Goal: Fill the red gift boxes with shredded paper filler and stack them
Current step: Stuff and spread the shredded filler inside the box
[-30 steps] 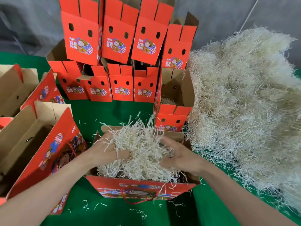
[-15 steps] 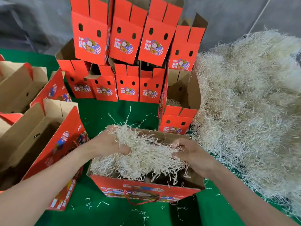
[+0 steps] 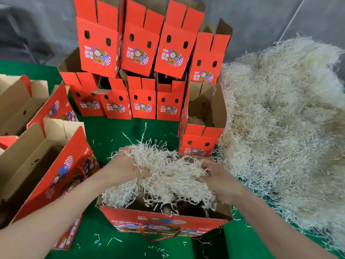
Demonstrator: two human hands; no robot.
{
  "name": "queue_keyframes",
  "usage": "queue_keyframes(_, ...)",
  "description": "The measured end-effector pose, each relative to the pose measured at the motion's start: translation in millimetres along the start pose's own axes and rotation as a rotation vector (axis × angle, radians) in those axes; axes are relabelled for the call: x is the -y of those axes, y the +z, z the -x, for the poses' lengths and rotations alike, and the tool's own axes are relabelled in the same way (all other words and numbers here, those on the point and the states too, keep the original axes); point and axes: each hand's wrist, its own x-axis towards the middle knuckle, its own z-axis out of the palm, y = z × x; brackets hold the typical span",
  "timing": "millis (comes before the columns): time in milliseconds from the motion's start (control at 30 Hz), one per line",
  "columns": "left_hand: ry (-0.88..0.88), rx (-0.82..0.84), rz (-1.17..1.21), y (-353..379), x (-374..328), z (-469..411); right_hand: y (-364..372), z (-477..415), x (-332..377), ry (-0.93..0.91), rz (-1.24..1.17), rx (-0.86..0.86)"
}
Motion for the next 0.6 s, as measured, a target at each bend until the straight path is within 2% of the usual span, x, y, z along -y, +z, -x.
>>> queue_keyframes(67, -0.149, 0.146, 0.033, 4.5, 7.0, -1.1, -11.3, 1.8, -3.4, -0.014, 0.002, -0.022)
queue_keyframes(167, -0.202, 0.072, 0.305, 6.2, 7.8, -7.1, -8.4, 1.5, -4.2, 0.067, -0.109, -0.043)
queue_keyframes(233, -0.262, 0.028, 0.524, 11.4, 4.2, -13.4, -0.6, 2.6, -0.6, 0.115, -0.225, 0.041)
queue_keyframes(300, -0.262, 0.007, 0.573, 17.6, -2.1, -14.4, 10.7, 0.7, 0.7, 0.172, -0.263, 0.174)
queue_keyframes(367, -0.264, 0.115, 0.669, 20.8, -9.6, -10.4, 26.0, -1.7, 3.6, 0.166, -0.255, 0.233)
queue_keyframes(467, -0.205, 0.380, 0.554, 22.6, -12.9, -2.6, 38.7, -10.7, 8.7, 0.147, -0.311, 0.114)
queue_keyframes(500, -0.169, 0.417, 0.481, 23.3, -12.0, -1.4, 40.1, -15.4, 6.3, 0.148, -0.364, 0.082)
queue_keyframes(600, 0.020, 0.303, 0.052, 21.2, -9.3, 1.2, 36.9, -11.2, 7.9, 0.122, -0.479, 0.130)
